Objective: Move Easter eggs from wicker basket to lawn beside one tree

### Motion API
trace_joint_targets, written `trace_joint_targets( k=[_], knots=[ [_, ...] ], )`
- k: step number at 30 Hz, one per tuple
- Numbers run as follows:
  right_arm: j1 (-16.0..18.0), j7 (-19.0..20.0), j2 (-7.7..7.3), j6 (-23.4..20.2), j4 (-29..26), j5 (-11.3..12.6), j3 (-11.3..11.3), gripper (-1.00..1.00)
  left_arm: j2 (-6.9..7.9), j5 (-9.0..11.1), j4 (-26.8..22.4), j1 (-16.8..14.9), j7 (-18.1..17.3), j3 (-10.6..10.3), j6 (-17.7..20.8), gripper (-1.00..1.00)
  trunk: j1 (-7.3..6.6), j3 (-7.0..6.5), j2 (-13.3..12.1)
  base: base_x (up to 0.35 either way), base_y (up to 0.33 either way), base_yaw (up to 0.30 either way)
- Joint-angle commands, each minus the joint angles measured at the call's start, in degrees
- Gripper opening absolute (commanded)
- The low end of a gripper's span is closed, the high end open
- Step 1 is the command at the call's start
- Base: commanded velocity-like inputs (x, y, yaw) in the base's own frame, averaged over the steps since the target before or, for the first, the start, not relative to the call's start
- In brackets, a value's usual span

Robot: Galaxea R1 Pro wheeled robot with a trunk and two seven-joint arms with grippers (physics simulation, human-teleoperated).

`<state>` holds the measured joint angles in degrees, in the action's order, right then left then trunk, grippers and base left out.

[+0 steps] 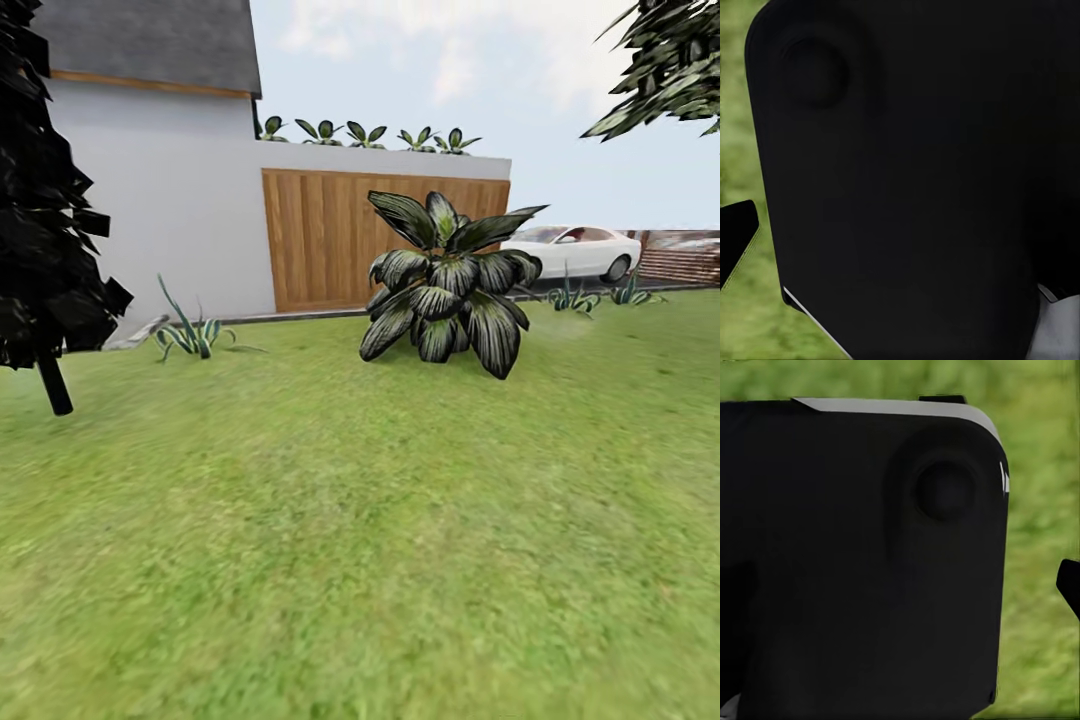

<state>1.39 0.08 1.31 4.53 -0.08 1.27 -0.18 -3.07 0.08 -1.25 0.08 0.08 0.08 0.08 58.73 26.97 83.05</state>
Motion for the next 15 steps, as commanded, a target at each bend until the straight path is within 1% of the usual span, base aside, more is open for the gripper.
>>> trace_joint_targets(
  k=[1,15],
  knots=[
    [0.05,0.01,0.01,0.22,0.08,0.14,-0.03,1.0,0.0,0.01,-0.07,-0.01,0.01,0.01,0.01,1.0,0.0,0.05,0.03,0.0,0.0,-0.292],
    [0.08,0.01,-0.04,0.22,0.08,0.14,-0.07,1.0,0.0,0.01,-0.07,0.01,0.01,0.01,0.01,1.0,0.0,0.05,0.03,0.0,0.0,-0.292]
  ],
)
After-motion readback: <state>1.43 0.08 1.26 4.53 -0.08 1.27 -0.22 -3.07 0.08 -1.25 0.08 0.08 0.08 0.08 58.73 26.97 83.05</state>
